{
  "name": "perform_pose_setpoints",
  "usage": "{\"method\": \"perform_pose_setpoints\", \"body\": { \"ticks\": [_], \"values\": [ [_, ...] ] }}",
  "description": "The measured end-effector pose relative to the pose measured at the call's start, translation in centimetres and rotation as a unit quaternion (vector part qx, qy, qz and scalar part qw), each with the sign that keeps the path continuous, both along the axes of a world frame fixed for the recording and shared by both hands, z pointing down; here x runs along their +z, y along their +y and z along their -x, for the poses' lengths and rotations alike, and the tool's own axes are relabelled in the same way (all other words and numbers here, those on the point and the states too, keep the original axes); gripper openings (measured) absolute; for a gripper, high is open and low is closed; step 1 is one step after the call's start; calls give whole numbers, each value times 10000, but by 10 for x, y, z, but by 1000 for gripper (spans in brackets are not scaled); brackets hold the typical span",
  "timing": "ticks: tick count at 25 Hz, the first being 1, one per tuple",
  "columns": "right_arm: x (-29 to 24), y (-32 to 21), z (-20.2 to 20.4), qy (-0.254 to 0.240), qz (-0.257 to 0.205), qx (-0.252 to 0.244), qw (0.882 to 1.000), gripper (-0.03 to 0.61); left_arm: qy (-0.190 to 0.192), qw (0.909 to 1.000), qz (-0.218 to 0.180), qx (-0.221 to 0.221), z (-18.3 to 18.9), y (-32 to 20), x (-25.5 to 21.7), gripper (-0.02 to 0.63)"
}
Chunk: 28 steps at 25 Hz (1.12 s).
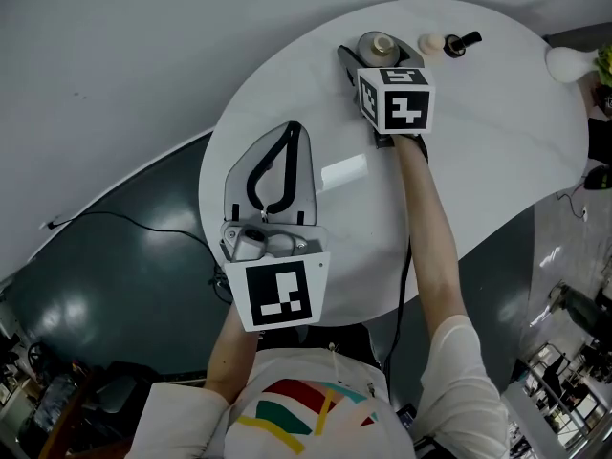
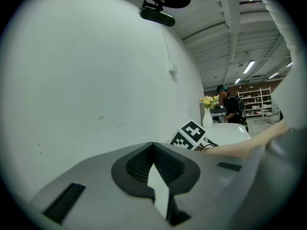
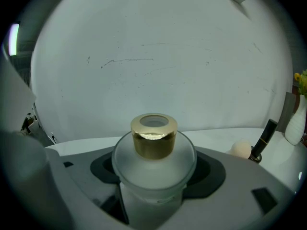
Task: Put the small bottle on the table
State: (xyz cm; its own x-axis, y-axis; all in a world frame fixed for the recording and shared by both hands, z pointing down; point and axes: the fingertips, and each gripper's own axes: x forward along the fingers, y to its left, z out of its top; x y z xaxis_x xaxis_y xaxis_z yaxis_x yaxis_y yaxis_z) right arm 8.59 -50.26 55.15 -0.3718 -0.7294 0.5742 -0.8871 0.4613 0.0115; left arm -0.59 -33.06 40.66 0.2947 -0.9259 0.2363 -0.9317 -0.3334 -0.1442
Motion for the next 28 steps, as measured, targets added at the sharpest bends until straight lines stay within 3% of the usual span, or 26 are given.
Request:
{"method": "perform_pose_setpoints", "body": {
  "ticks": [12,19,24,28],
  "values": [
    [-3,4,4,-28,-54,49,10000,339,10,10000,7,14,5,8,-1,15],
    [1,1,1,-66,234,81,9997,339,-41,10000,-70,54,1,9,-8,15],
    [-38,5,-3,-143,-182,207,9995,339,-8,9996,-274,23,4,13,-28,15],
    [-88,17,-6,-249,-520,187,9982,339,239,9988,-416,-95,7,17,-49,15]
  ]
}}
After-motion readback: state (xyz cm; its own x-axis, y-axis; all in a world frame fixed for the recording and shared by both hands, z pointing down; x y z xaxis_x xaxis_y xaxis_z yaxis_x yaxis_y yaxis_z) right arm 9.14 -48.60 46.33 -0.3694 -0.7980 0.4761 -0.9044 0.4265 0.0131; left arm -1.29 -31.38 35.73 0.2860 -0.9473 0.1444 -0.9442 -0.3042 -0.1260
